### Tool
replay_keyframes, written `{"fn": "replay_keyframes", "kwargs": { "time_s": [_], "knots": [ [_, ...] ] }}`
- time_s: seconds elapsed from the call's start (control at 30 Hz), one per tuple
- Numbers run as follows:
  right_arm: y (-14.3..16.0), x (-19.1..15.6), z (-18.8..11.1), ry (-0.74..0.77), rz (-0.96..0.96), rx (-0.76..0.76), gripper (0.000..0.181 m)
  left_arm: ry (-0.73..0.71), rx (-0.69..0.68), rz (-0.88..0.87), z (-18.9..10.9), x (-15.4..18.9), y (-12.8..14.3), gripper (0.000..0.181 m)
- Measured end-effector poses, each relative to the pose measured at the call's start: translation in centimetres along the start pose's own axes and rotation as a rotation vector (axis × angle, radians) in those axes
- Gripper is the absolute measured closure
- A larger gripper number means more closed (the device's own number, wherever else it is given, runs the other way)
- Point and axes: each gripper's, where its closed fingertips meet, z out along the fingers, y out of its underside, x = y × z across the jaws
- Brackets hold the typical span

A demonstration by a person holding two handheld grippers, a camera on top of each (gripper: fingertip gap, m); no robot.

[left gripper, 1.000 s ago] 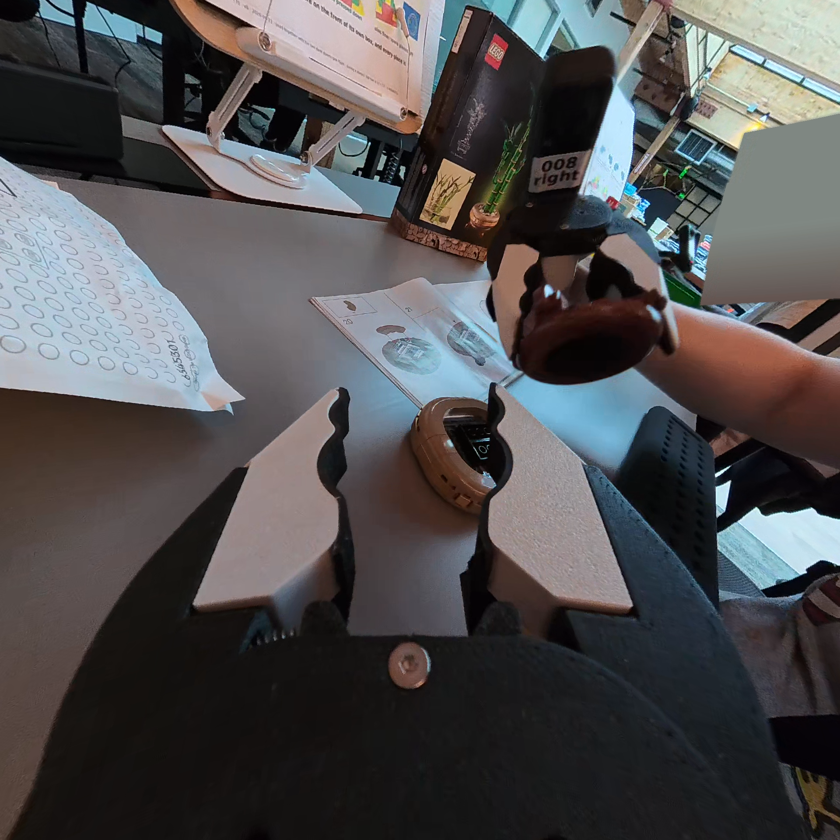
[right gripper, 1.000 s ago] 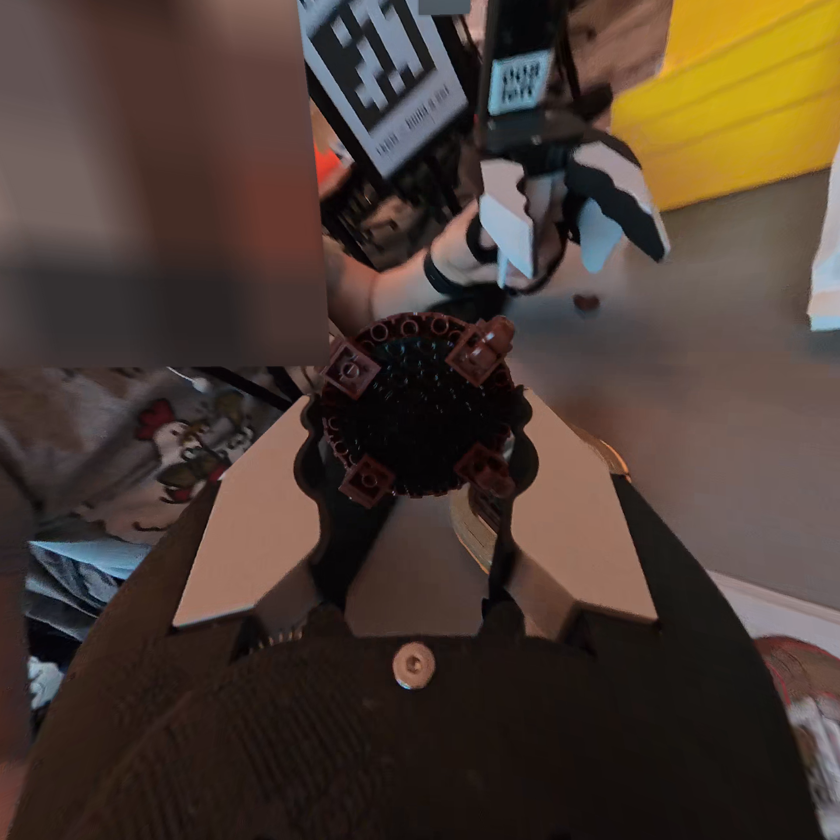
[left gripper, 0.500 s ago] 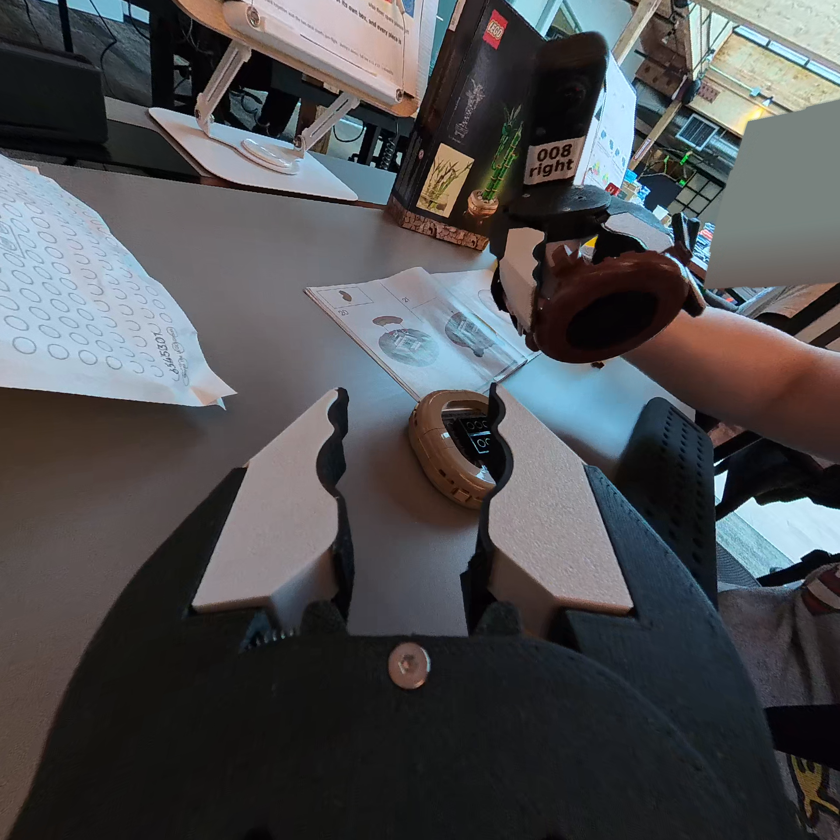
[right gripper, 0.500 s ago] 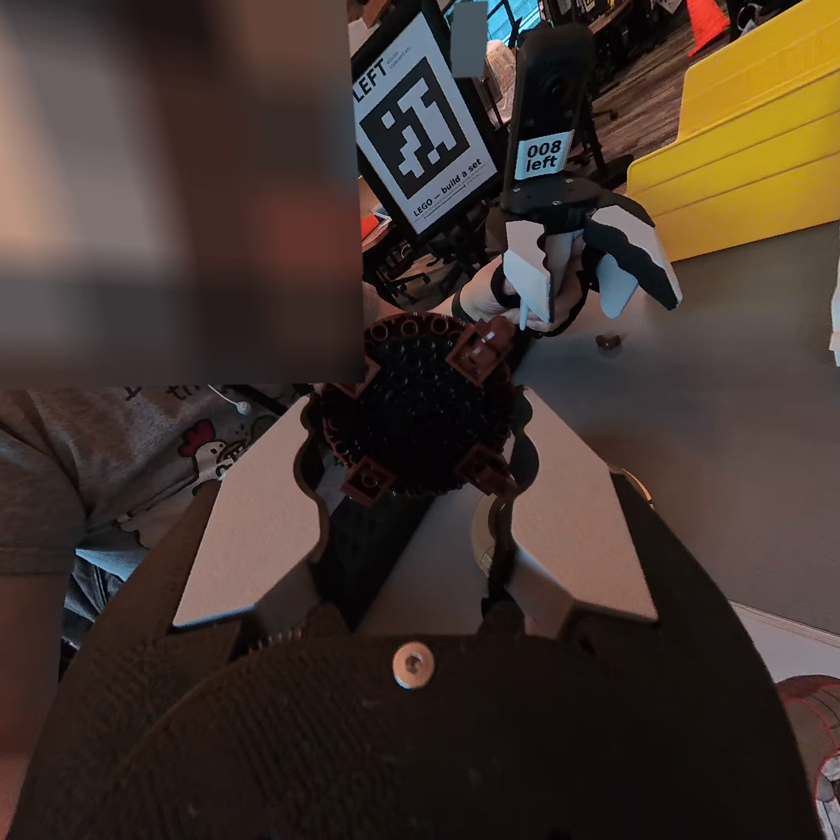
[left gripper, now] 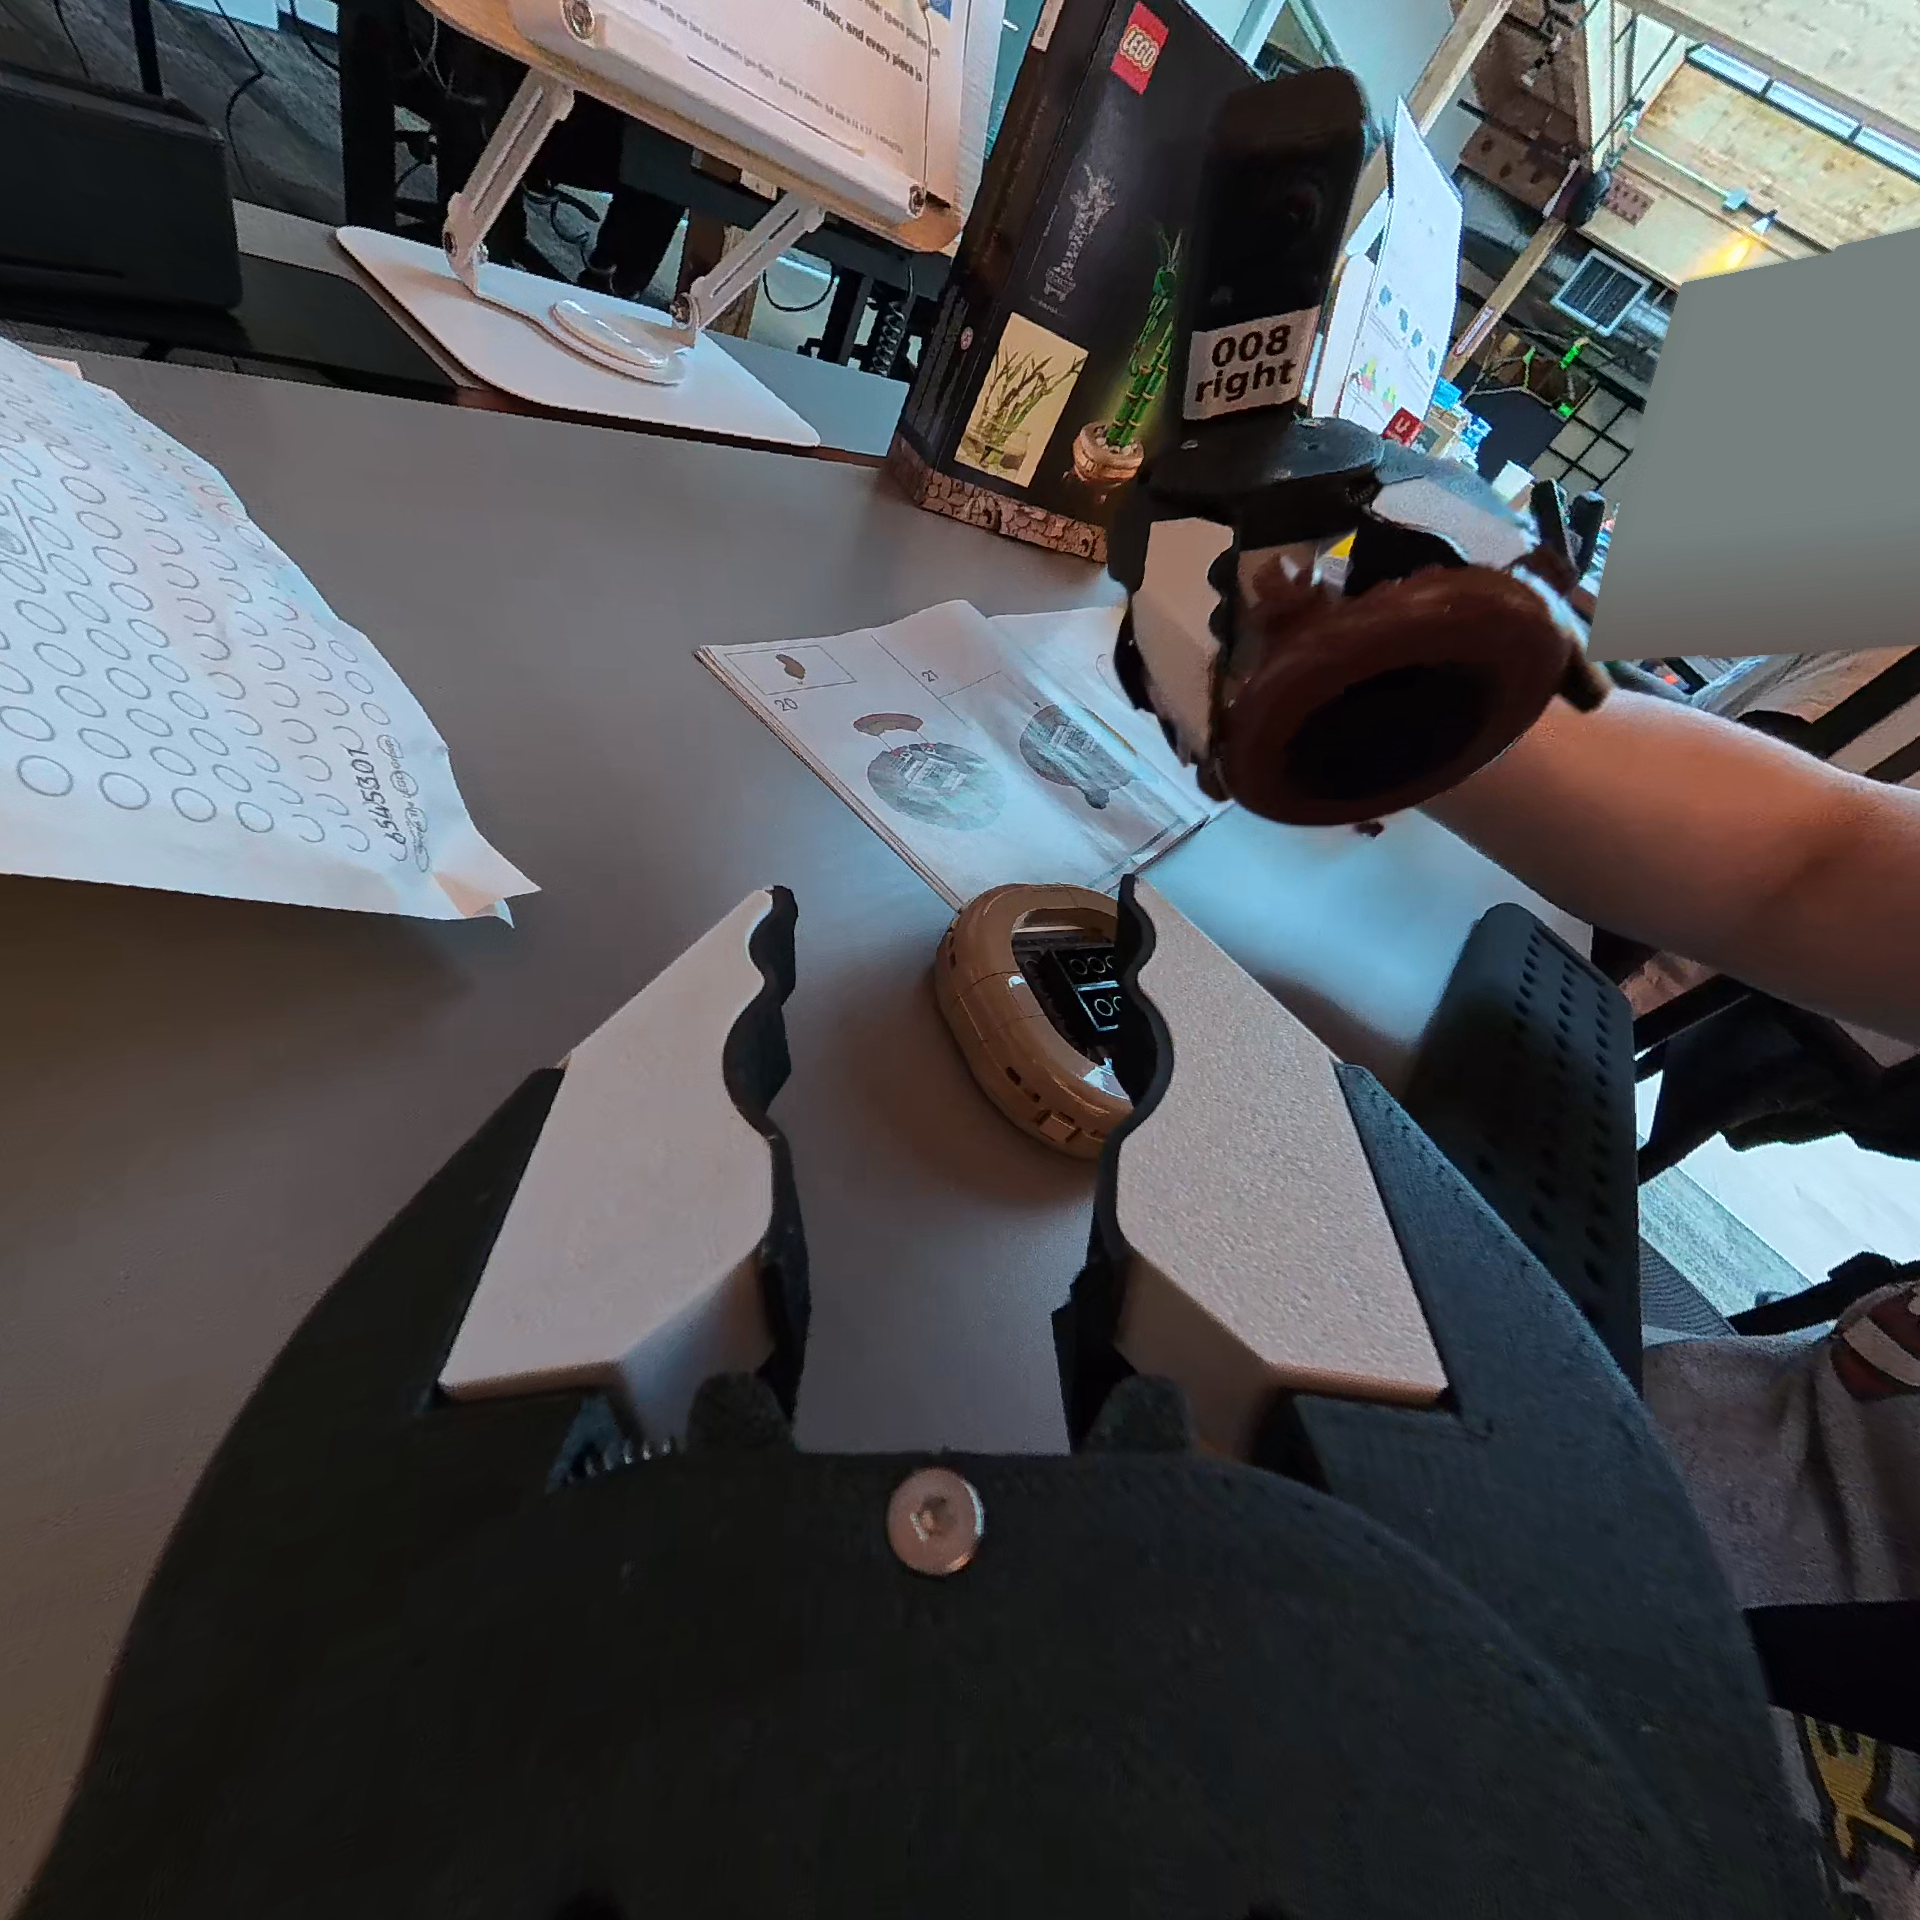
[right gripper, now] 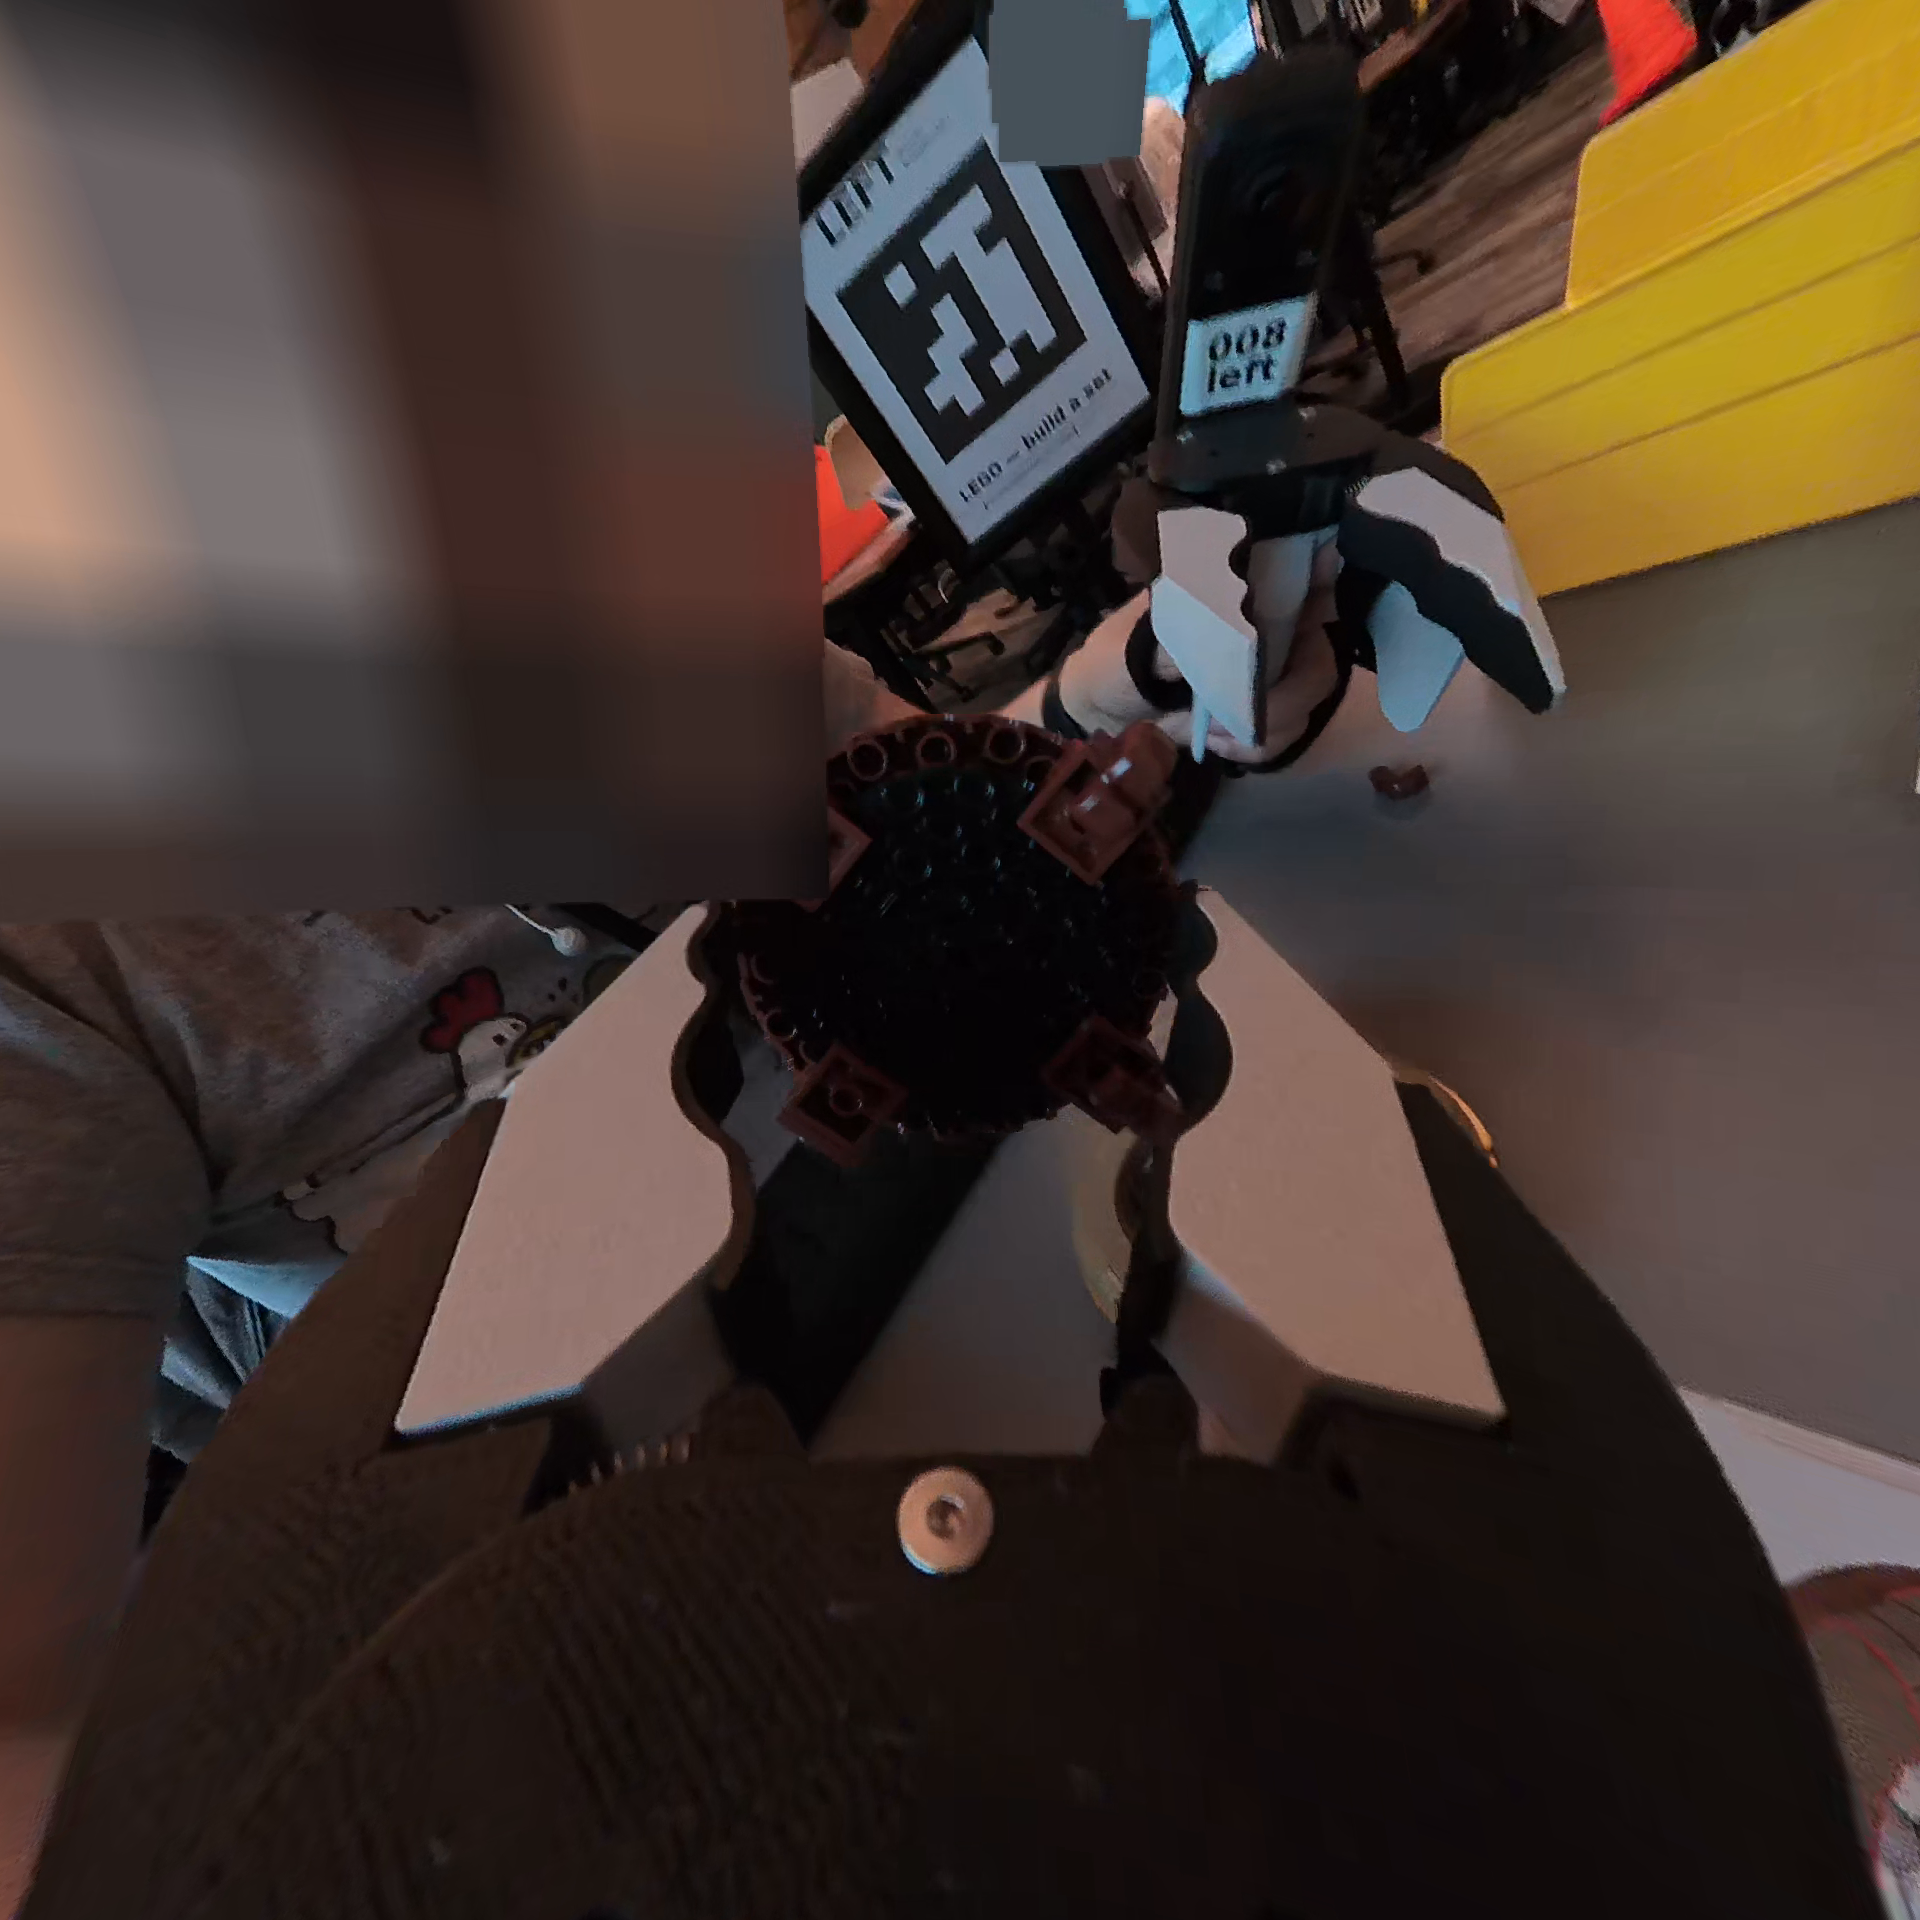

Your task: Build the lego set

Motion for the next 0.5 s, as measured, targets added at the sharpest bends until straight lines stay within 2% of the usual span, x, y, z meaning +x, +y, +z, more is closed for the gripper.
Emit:
{"fn": "replay_keyframes", "kwargs": {
  "time_s": [0.17, 0.33, 0.43, 0.5],
  "knots": [
    [-2.0, -1.1, -0.6, -0.058, 0.008, 0.133, 0.099, 0.003, -0.004, 0.000, 0.1, 0.0, 0.1, 0.121],
    [-2.9, -2.3, -1.0, -0.097, 0.020, 0.204, 0.098, 0.006, -0.014, 0.005, 0.2, 0.2, 0.2, 0.121],
    [-2.6, -1.7, -0.7, -0.047, 0.061, 0.190, 0.098, 0.003, -0.010, 0.008, 0.1, 0.2, 0.2, 0.121],
    [-1.9, -0.1, -0.5, 0.069, 0.142, 0.154, 0.098, 0.002, -0.008, 0.006, 0.1, 0.2, 0.2, 0.121]
  ]
}}
